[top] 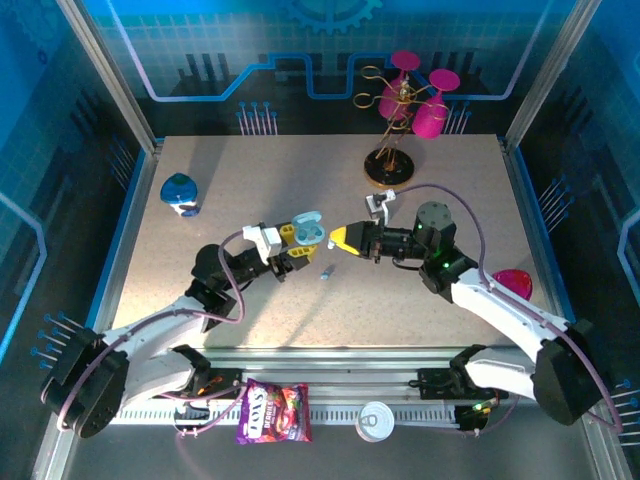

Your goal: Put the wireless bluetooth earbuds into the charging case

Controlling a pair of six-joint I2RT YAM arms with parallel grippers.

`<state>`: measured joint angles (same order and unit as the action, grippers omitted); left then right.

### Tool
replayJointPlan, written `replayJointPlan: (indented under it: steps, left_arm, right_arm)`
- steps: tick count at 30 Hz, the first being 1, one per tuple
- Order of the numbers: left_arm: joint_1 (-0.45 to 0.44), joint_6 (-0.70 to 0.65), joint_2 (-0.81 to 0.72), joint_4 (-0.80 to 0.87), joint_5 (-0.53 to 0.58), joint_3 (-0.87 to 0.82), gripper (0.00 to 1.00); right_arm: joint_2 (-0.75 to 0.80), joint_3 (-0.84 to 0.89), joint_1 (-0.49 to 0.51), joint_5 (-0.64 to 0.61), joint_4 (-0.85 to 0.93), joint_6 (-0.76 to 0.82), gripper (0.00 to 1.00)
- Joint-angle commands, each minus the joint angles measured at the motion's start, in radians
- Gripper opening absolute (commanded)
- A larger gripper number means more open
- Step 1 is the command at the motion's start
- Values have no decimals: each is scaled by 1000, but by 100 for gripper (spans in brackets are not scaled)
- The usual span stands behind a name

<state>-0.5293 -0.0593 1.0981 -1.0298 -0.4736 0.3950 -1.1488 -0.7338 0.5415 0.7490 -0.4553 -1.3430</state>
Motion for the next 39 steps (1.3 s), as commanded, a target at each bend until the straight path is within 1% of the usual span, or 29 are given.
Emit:
replayJointPlan:
  steps: [1,7,10,17,27,39]
  left_arm:
    - [-12,-25,26,-86,32,-17,27]
    - [-20,-32,52,-101,42,-17,27]
    - [-25,-37,51,-99,47,-18,27]
    - [-30,-38,46,-101,56,-25,27]
    - [-35,-36,40,-99,62,-24,27]
    - [-43,-43,33,-78,59,-8,27]
  right_arm:
    - [6,-75,53,-49,140,112,0]
    - [-46,-184,129,-88,155,176,0]
    - [-75,-225,144,-108,177,205,0]
    - [-110,-297,157,-168,321,298,0]
    - [-132,-335,181,-213,414,370,0]
    - [-119,-369,217,-322,544,525,4]
